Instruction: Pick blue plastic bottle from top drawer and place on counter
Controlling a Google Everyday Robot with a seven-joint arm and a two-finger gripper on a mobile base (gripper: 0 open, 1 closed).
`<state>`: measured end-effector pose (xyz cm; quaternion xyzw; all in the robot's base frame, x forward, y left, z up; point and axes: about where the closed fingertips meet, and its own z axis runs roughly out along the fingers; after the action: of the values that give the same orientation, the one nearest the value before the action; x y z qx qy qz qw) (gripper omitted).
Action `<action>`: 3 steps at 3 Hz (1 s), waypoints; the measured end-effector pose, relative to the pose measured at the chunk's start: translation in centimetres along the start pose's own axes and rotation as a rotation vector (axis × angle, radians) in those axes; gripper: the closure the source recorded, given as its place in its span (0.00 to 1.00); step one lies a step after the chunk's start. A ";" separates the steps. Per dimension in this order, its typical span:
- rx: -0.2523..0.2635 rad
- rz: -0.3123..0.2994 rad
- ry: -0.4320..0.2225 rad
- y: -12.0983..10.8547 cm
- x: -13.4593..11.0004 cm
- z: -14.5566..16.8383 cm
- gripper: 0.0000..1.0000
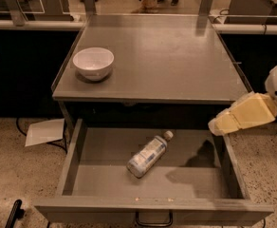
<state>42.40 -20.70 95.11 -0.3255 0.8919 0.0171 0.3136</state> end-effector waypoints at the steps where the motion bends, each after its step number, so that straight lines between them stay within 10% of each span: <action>1: -0.087 0.153 -0.061 0.1 -1.0 6.6 0.00; 2: -0.183 0.277 -0.080 0.3 -1.7 13.0 0.00; 3: -0.183 0.277 -0.080 0.3 -1.7 13.0 0.00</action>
Offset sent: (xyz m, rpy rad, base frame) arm 0.1221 0.0679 -0.1393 0.4557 0.1763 -0.1439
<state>50.34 -16.42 85.61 -0.2258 0.9096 0.1543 0.3127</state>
